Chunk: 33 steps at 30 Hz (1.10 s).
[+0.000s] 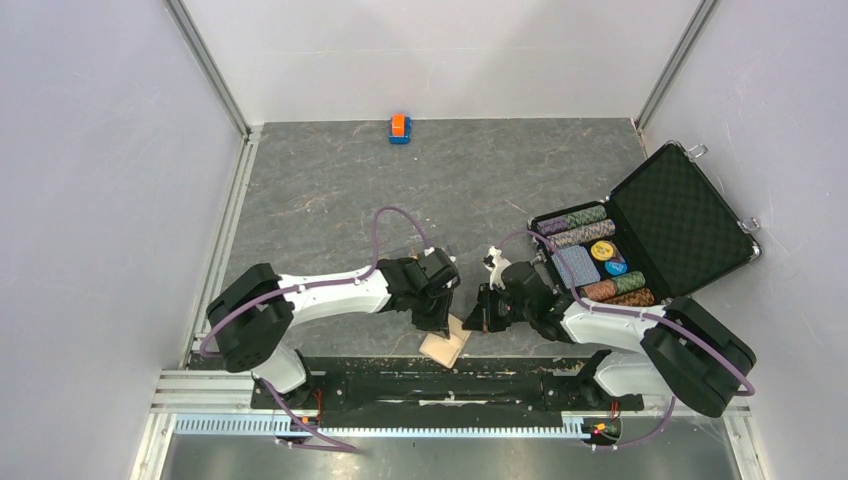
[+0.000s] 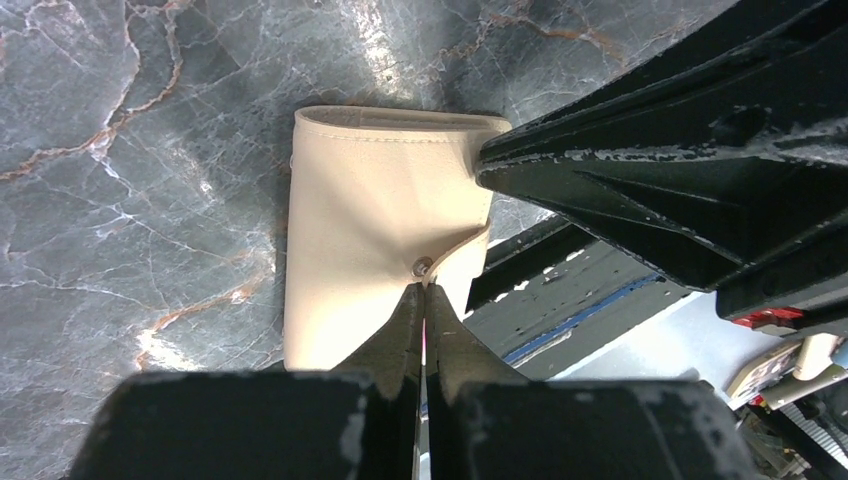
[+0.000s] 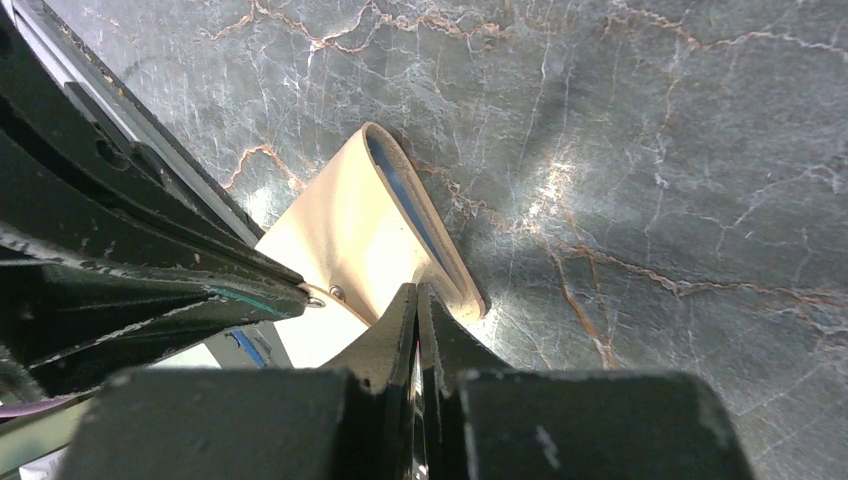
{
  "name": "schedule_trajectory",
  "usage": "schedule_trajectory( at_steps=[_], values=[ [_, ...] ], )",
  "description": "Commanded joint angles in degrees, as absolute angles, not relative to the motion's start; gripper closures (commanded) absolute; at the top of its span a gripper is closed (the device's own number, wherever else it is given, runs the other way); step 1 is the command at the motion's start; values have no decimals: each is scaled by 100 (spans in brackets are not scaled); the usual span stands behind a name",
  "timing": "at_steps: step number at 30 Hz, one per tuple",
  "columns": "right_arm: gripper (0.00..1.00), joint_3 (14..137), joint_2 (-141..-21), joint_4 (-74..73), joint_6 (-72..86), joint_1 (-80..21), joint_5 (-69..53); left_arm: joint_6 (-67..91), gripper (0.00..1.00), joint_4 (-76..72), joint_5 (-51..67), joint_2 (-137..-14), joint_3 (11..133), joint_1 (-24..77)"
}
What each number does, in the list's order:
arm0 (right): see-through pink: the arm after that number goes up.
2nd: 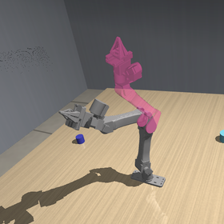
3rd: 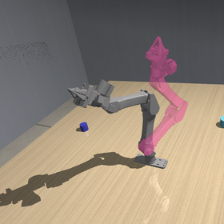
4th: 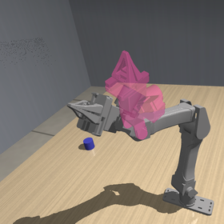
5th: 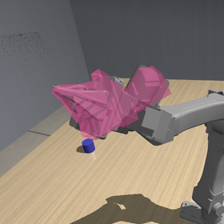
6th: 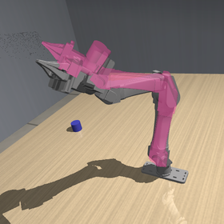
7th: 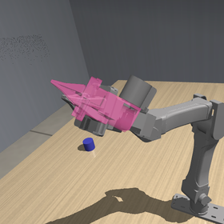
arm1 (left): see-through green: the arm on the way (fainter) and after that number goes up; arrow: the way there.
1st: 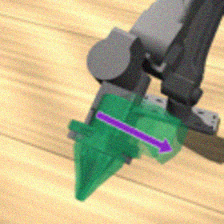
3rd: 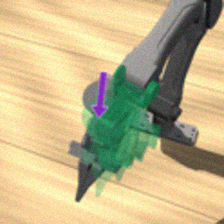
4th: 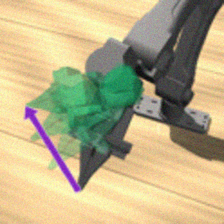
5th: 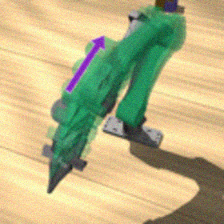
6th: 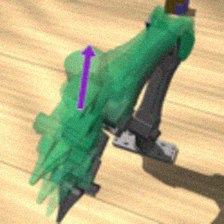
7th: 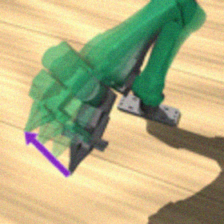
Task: Put the credit cards into the card holder
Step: Close the card holder at the center of the board.
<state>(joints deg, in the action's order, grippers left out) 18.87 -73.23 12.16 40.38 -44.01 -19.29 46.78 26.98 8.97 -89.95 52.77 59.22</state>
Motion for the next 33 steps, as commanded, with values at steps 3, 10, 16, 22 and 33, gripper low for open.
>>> schedule_trajectory(
  at_steps=[3,10,16,22,33],
  values=[
    [99,1931,-7305,774,3773,-4413,-1854,4369,98,2611,681,-9196,5467,5877],
    [99,2004,-7109,824,3565,-4410,-1933,4273,98,2611,504,-9292,5456,5867],
    [100,1850,-6728,1392,3453,-4421,-2317,4220,98,2585,630,-9425,5468,5871],
    [100,1828,-6826,1624,3501,-4592,-2488,4223,98,2533,668,-9406,5441,5869],
    [100,2102,-7506,1395,3645,-5112,-2027,4147,93,2708,527,-9382,5432,5872]
  ],
)
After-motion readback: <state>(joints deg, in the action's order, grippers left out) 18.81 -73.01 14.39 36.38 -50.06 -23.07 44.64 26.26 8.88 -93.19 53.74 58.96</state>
